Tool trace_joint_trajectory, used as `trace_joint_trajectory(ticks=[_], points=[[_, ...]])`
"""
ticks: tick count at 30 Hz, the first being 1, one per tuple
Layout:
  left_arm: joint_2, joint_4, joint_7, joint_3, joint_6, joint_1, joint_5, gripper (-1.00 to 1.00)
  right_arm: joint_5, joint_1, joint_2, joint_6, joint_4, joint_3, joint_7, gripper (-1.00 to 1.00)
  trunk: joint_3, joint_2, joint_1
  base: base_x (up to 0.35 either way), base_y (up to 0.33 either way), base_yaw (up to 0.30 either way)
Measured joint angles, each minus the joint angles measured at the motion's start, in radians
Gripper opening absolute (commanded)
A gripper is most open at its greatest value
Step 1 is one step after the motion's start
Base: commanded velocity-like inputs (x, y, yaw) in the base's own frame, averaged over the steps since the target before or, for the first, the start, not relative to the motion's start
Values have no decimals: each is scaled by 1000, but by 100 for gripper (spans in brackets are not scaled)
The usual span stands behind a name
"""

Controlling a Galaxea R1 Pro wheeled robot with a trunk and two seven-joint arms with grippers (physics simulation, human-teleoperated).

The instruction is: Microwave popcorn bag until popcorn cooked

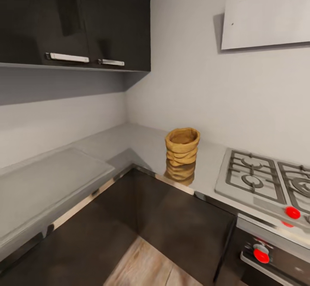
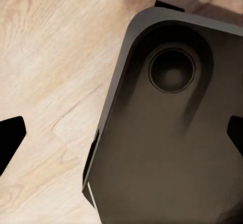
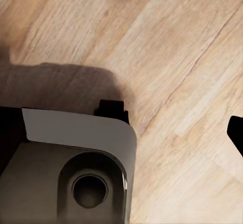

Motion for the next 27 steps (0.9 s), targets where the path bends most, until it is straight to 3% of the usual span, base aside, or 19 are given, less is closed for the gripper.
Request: trace_joint_trajectory(ticks=[13, 23, 27], points=[[0, 0, 0, 0, 0, 0, 0, 100, 0, 0, 1, 0, 0, 0, 0, 100, 0, 0, 0, 278, 181, -5], [-1, 0, 0, 0, -11, 0, 1, 100, 0, 0, 3, 1, 0, 0, -3, 100, 0, 0, 1, 20, 22, -217], [-1, 0, 0, 0, -13, 0, 0, 100, 0, 0, 3, 1, 0, 0, -3, 100, 0, 0, 1, 0, 241, -243]])
